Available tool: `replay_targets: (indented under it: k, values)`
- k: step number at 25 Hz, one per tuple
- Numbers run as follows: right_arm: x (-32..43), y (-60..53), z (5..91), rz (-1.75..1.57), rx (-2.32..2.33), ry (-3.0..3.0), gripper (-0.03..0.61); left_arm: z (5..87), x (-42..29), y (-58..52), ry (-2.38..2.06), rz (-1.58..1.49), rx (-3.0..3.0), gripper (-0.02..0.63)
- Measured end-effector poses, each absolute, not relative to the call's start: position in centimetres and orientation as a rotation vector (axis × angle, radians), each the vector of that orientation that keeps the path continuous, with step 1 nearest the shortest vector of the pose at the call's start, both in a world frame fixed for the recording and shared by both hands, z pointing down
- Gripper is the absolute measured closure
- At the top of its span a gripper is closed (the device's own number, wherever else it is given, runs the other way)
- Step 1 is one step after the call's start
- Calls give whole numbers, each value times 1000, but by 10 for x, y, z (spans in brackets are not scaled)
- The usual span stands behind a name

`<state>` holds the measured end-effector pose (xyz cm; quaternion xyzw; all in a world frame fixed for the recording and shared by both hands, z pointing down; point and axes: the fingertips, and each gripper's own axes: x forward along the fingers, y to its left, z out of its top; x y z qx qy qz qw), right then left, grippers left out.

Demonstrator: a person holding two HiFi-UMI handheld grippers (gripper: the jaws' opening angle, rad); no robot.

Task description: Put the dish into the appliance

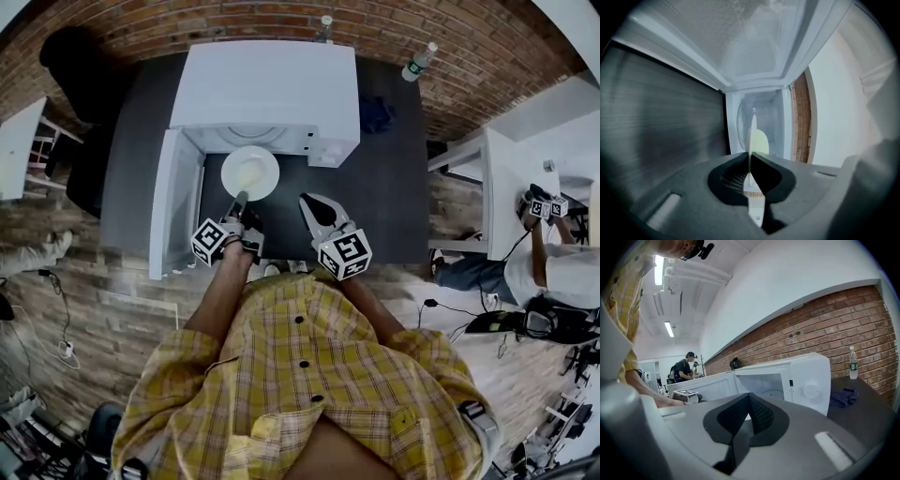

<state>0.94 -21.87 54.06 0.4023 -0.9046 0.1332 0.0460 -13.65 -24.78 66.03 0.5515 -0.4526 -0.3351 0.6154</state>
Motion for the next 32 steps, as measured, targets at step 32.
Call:
replay_targets:
  k: [32]
  values:
    - [14, -221, 537, 368, 1194, -2756, 575, 695, -140, -344, -1082, -791, 1220, 601]
